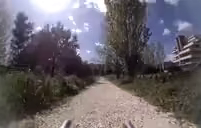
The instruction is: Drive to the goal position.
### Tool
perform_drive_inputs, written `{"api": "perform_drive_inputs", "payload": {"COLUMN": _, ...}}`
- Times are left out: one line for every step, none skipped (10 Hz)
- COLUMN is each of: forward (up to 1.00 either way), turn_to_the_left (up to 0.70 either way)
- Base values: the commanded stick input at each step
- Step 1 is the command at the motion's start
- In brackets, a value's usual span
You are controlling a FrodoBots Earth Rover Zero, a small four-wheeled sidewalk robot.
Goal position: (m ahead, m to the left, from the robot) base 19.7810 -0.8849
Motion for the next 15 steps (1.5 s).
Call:
{"api": "perform_drive_inputs", "payload": {"forward": 0.85, "turn_to_the_left": 0.0}}
{"api": "perform_drive_inputs", "payload": {"forward": 0.85, "turn_to_the_left": 0.0}}
{"api": "perform_drive_inputs", "payload": {"forward": 0.85, "turn_to_the_left": -0.16}}
{"api": "perform_drive_inputs", "payload": {"forward": 0.85, "turn_to_the_left": -0.05}}
{"api": "perform_drive_inputs", "payload": {"forward": 0.85, "turn_to_the_left": 0.0}}
{"api": "perform_drive_inputs", "payload": {"forward": 0.85, "turn_to_the_left": 0.0}}
{"api": "perform_drive_inputs", "payload": {"forward": 0.85, "turn_to_the_left": 0.0}}
{"api": "perform_drive_inputs", "payload": {"forward": 0.85, "turn_to_the_left": 0.0}}
{"api": "perform_drive_inputs", "payload": {"forward": 0.85, "turn_to_the_left": 0.0}}
{"api": "perform_drive_inputs", "payload": {"forward": 0.85, "turn_to_the_left": 0.0}}
{"api": "perform_drive_inputs", "payload": {"forward": 0.85, "turn_to_the_left": 0.0}}
{"api": "perform_drive_inputs", "payload": {"forward": 0.85, "turn_to_the_left": 0.0}}
{"api": "perform_drive_inputs", "payload": {"forward": 0.85, "turn_to_the_left": -0.17}}
{"api": "perform_drive_inputs", "payload": {"forward": 0.85, "turn_to_the_left": -0.26}}
{"api": "perform_drive_inputs", "payload": {"forward": 0.85, "turn_to_the_left": -0.09}}
